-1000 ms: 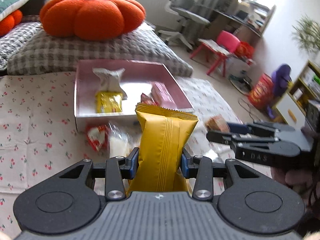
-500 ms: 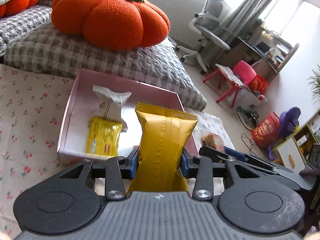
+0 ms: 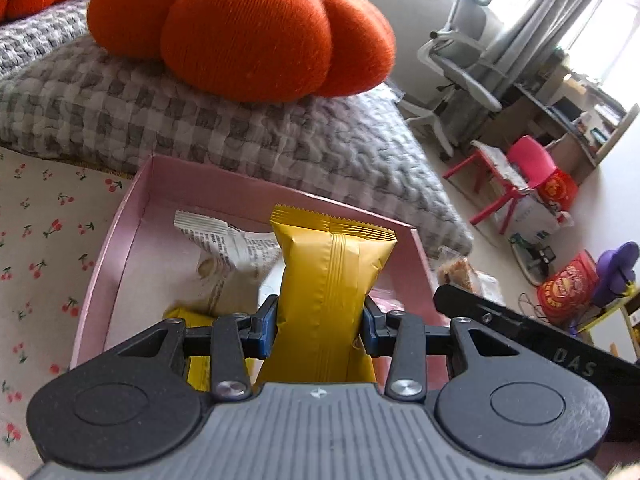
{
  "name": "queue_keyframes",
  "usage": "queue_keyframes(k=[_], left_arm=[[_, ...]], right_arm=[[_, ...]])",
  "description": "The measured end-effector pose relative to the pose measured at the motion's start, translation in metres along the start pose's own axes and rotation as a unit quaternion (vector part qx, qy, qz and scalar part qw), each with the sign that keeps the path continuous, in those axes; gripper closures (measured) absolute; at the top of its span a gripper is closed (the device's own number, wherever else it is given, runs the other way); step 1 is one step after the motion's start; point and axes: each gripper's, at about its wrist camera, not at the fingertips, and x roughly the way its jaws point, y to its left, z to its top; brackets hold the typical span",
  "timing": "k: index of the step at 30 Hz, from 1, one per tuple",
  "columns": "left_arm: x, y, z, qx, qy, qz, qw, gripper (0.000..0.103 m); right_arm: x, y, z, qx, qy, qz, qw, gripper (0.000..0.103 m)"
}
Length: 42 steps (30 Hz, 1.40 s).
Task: Organize snacks
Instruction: 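Carry both snacks into the pink box and open both tools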
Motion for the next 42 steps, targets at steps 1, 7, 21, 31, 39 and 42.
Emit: queue_keyframes(k=[1,7,21,31,39,42], left_arm=[[0.004,0.002,0.001,0.000,0.005,0.005,1.0000,0.066],[0.015,-0.002,0.006,0.019,0.011,0.008,0.9997,0.066],[0.032,0.003,0.006,0.039,0.019,0.018,0.9989,0.065],[0.022,-0.015,0.006,0.079,0.001,0.036,0.9962,0.035],[0.000,-0.030,0.007,0.102,-0.005,0.042,0.9938,0.018],[-0.010,-0.035,0.009,0.106,-0.013,0.041,0.9935,0.013]], right_arm=[[0.006,0.000,0.001,0.000,0.001,0.002,1.000,0.059],[0.035,-0.005,0.003,0.000,0.007,0.000,1.000,0.059],[0.053,-0.016,0.006,0.011,-0.005,-0.006,1.000,0.057],[0.039,-0.012,0.013,0.013,-0.013,-0.001,1.000,0.038],[0.010,0.003,0.021,-0.003,-0.019,-0.003,1.000,0.024],[-0.004,0.007,0.023,-0.004,-0.023,-0.003,1.000,0.019]])
